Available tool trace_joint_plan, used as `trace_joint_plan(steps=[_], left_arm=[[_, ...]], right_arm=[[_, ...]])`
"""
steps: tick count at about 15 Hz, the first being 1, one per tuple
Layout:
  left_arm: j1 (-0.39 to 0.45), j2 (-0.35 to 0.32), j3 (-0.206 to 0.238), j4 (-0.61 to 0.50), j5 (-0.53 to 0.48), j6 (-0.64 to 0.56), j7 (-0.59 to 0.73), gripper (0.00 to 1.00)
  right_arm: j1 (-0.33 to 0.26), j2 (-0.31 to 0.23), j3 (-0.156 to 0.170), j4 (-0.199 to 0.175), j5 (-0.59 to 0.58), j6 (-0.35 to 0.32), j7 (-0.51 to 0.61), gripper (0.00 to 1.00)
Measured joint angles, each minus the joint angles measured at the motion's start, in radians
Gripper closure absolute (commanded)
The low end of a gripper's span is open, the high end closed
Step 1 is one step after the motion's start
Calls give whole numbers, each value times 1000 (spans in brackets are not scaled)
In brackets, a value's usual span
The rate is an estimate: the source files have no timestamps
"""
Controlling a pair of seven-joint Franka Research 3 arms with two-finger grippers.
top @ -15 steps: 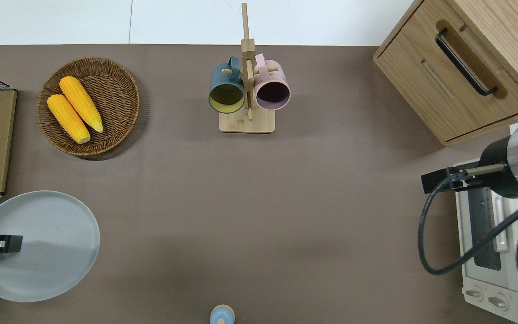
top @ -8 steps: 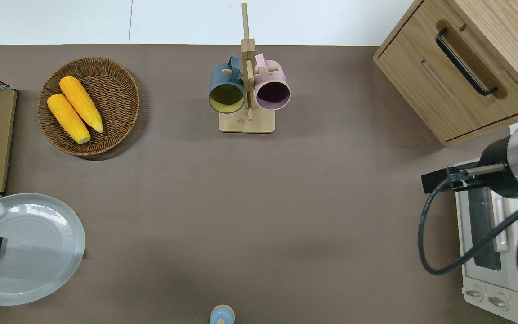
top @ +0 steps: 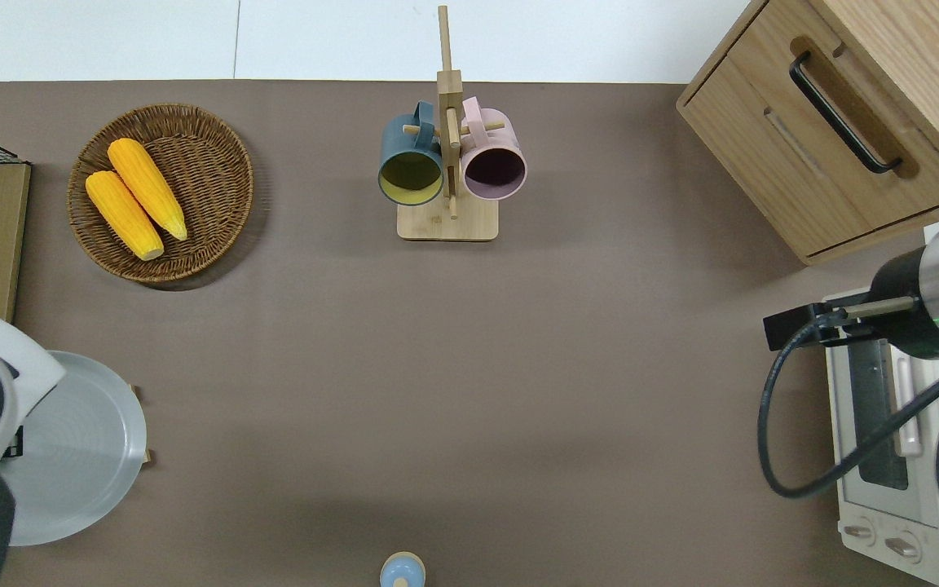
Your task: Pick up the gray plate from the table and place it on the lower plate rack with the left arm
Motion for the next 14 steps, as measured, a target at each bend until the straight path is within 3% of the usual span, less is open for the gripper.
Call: trace_joint_plan(steps=[7,14], left_arm=[[-1,5,-55,-99,198,-47,-178,1000],[-2,13,-64,-177,309,-55,-308,1000]], right_arm=[[0,0,0,0,0,0,0,13],[0,0,0,0,0,0,0,11]])
